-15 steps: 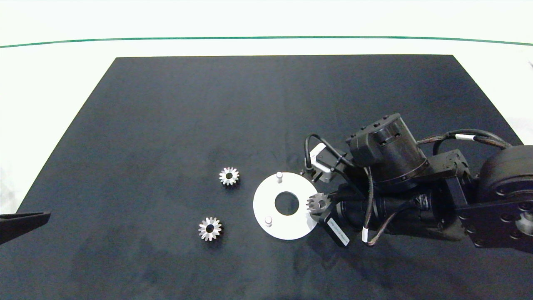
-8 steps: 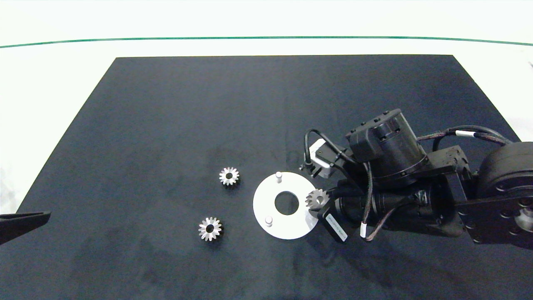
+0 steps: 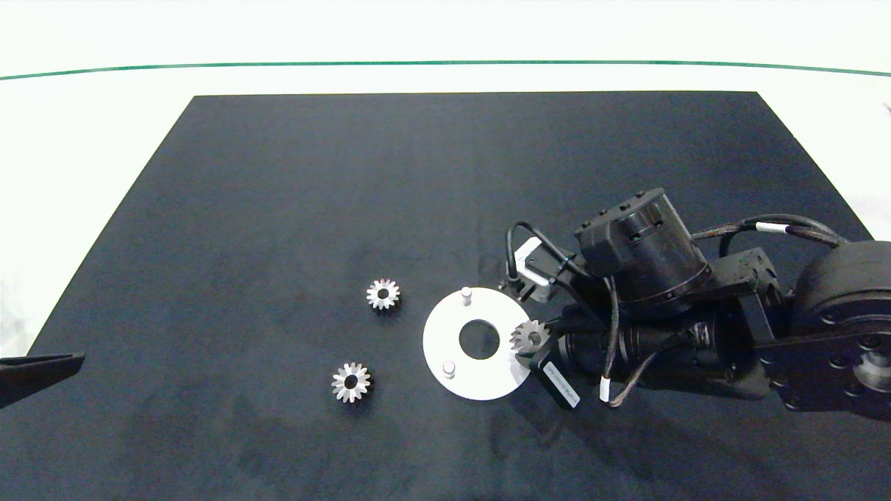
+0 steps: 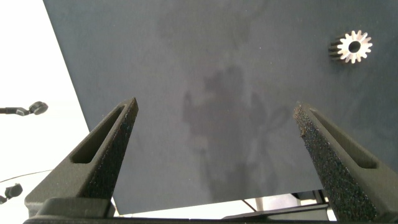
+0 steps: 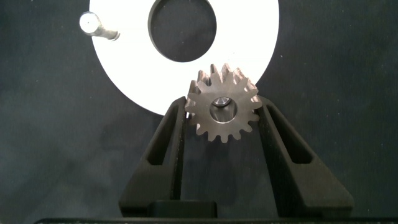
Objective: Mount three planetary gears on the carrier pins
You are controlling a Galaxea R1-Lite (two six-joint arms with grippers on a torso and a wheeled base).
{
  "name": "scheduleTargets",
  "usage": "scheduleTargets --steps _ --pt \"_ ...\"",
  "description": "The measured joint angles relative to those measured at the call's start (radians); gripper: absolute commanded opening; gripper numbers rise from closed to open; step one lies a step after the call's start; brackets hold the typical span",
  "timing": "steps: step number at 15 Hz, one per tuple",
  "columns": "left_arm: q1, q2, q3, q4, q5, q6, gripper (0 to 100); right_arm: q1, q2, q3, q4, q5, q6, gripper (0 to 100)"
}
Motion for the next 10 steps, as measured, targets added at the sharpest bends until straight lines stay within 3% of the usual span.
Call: scheduleTargets --steps 10 --pt "0.0 0.0 0.0 0.0 0.0 0.0 100 0.0 0.0 0.005 0.0 0.0 0.001 10"
